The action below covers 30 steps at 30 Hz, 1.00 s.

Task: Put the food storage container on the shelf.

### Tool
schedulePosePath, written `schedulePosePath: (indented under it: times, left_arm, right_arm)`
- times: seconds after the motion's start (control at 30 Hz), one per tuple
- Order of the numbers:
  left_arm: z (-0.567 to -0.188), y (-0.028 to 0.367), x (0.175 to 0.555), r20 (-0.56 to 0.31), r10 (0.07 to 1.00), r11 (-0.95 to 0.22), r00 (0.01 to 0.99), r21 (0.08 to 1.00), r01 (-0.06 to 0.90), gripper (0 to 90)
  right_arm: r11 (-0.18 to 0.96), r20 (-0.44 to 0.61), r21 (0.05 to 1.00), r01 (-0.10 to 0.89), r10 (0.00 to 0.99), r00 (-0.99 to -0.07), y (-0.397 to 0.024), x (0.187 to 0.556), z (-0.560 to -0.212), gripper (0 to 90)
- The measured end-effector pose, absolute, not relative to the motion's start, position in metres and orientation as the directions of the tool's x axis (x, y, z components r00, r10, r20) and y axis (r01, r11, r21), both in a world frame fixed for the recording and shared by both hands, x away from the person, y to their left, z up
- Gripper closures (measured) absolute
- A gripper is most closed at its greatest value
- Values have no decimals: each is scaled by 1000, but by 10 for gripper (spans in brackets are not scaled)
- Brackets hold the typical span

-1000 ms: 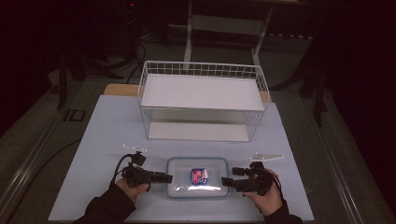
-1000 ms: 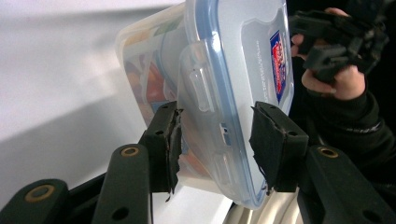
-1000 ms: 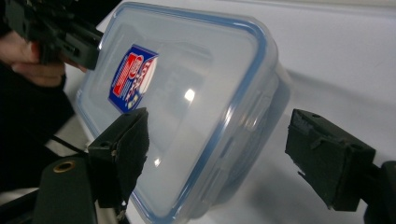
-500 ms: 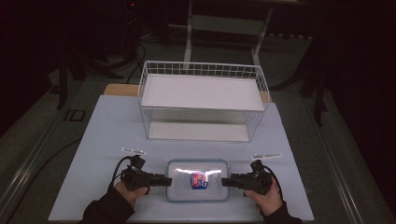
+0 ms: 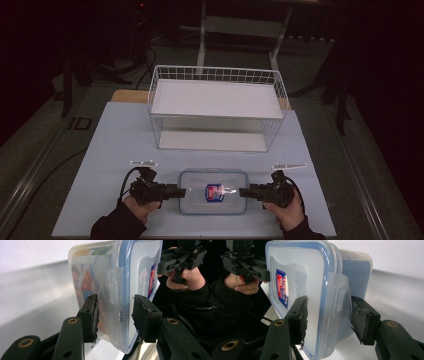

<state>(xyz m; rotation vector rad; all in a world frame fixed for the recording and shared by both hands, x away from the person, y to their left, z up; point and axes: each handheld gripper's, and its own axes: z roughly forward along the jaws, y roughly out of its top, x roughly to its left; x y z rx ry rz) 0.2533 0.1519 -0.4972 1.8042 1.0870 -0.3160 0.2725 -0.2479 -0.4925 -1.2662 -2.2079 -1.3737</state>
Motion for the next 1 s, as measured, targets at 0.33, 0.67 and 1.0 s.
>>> schedulePosePath:
  times: [0.33, 0.67, 1.0]
  left_arm:
    - [-483, 149, 268, -587, 551, -104, 593, 657, 747, 561]
    - [-472, 146, 288, -551, 563, -83, 616, 703, 706, 559]
    - [-475, 142, 315, -533, 563, -64, 632, 734, 676, 558]
  right_arm:
    - [178, 544, 666, 724, 548, -636, -248, 288, -474, 494]
    - [169, 510, 705, 689, 554, -658, -250, 311, -461, 494]
    - [156, 484, 734, 661, 562, -670, -253, 337, -456, 493]
